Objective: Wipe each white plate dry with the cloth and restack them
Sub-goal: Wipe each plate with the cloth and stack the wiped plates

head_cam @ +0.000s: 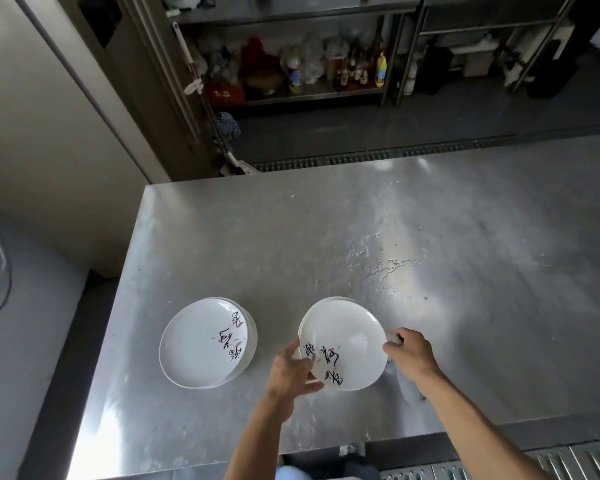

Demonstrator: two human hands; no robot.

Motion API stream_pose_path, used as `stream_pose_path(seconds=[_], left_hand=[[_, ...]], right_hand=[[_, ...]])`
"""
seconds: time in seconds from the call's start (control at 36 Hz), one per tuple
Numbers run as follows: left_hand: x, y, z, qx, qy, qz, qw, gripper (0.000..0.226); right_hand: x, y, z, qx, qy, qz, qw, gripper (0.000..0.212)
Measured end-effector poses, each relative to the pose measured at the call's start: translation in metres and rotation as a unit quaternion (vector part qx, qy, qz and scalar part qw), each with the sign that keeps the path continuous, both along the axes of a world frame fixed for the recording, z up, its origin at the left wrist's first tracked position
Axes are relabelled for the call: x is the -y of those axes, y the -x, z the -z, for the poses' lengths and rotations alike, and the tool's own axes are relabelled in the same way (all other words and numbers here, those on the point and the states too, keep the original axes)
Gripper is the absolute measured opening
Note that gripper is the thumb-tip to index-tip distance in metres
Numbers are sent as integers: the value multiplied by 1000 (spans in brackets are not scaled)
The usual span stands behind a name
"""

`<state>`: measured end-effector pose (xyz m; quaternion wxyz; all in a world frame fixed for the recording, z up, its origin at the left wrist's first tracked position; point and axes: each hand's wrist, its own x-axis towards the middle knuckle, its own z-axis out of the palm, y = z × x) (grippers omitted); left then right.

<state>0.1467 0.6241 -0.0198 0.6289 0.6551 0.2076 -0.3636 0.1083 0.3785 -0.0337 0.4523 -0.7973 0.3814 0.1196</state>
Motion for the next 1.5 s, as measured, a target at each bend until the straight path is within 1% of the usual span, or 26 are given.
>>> stream_pose_path(seconds=[0.08,0.17,0.25,0.33,0.39,0.61,0.72,0.89,0.97,1.03,1.14,1.22,1.28,1.36,1.44,1.5], left_hand=[[2,-1,4,5,-25,-4,1000,50],[2,-1,11,15,-50,-12,999,50],[1,0,17,39,-67,-19,997,54],[1,-1,23,47,-78,-41,995,64],[0,-1,26,48,-82,-40,995,65],[1,0,28,50,-73,-50,995,64],[2,2,24,45,-59,-57,996,64],[1,4,19,27,-38,-49,998,70],[0,4,19,44,-51,-44,997,62],[-2,2,17,52,-73,-47,995,56],[-10,-1,5,96,-91,-20,991,40],[-21,-6,-4,117,-86,-43,988,33],[-31,-11,-10,122,-77,-76,987,31],[-54,-15,-19,140,-68,-130,979,27],[-86,-16,-26,160,-95,-176,967,31],[-109,-14,-29,166,-104,-206,959,35]], right_hand=[[1,-2,2,-9,4,-10,1000,23],[-1,-3,3,-6,8,-16,1000,28],[-3,-4,1,-1,14,-12,1000,33],[-4,-6,-1,-6,13,-9,1000,31],[-5,-7,-2,-10,16,-12,1000,29],[-8,-7,-4,-20,43,-33,998,22],[-10,-8,-5,-24,51,-32,998,9],[-12,-8,-11,-26,62,-15,998,8],[-15,-8,-17,-9,94,21,995,7],[-17,-11,-22,26,101,33,994,7],[-28,-27,-32,89,39,43,994,4],[-47,-42,-36,108,-20,31,993,6],[-62,-52,-38,103,-50,4,993,11],[-91,-66,-41,67,-85,-57,992,16],[-127,-77,-43,29,-109,-123,986,27],[-152,-84,-44,28,-104,-163,981,36]])
